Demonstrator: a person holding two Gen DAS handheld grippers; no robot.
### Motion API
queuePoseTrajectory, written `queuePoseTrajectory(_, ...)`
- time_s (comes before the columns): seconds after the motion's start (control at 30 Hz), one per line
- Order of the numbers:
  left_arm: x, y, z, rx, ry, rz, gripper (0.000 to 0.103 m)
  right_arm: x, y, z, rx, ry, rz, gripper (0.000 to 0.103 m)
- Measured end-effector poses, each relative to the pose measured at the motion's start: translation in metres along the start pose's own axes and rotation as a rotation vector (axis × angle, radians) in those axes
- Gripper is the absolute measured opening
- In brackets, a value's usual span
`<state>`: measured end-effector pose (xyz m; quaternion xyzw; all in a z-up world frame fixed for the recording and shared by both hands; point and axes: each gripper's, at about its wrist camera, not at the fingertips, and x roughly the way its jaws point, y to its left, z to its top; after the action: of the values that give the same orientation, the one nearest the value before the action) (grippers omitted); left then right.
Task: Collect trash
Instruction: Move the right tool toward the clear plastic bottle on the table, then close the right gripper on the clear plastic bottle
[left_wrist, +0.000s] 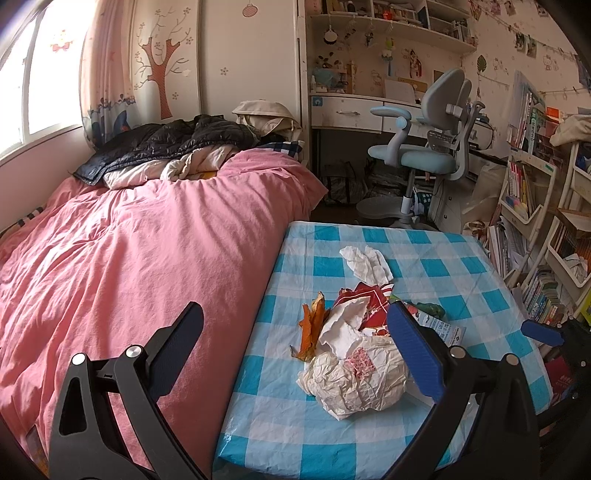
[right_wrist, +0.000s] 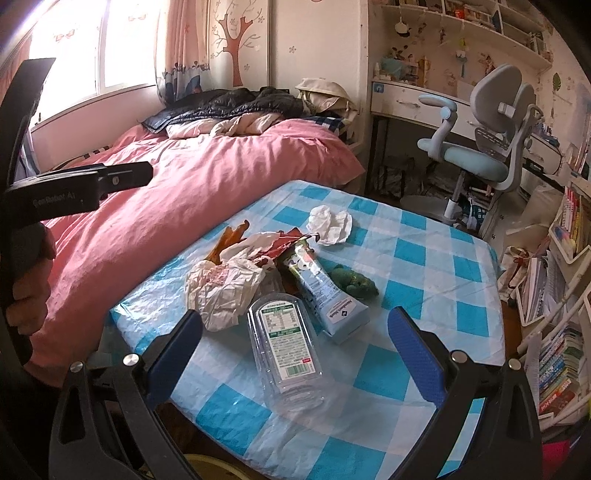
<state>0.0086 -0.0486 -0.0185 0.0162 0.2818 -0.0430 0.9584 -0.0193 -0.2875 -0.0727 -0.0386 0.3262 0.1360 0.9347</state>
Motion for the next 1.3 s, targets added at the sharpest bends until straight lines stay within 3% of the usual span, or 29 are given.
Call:
queuePoseTrajectory(0.57, 0.0, 0.0, 0.001, 0.001, 0.002, 0.003, 0.096, 0.013, 0.004, -0.002, -0.002, 0.032, 0.003, 0.096)
queuePoseTrajectory(1.0, 0.018, 0.066, -0.001, -0.139, 0.075, 0.131, 0.096, 0.043, 0.001, -0.006, -0.004, 0.134, -0.011, 0.096)
queuePoseTrajectory(1.2, 0.032, 0.062, 0.0, -0.142, 0.132, 0.091, 0.096, 0.058, -0.001, -0.01, -0.014, 0.178, -0.021, 0.096)
queuePoseTrajectory(1.3, 0.047, 0.051, -0.005, -0.13, 0.209, -0.003, 0.096, 0.064, -0.002, -0.011, -0.013, 0.194, -0.017, 0.096)
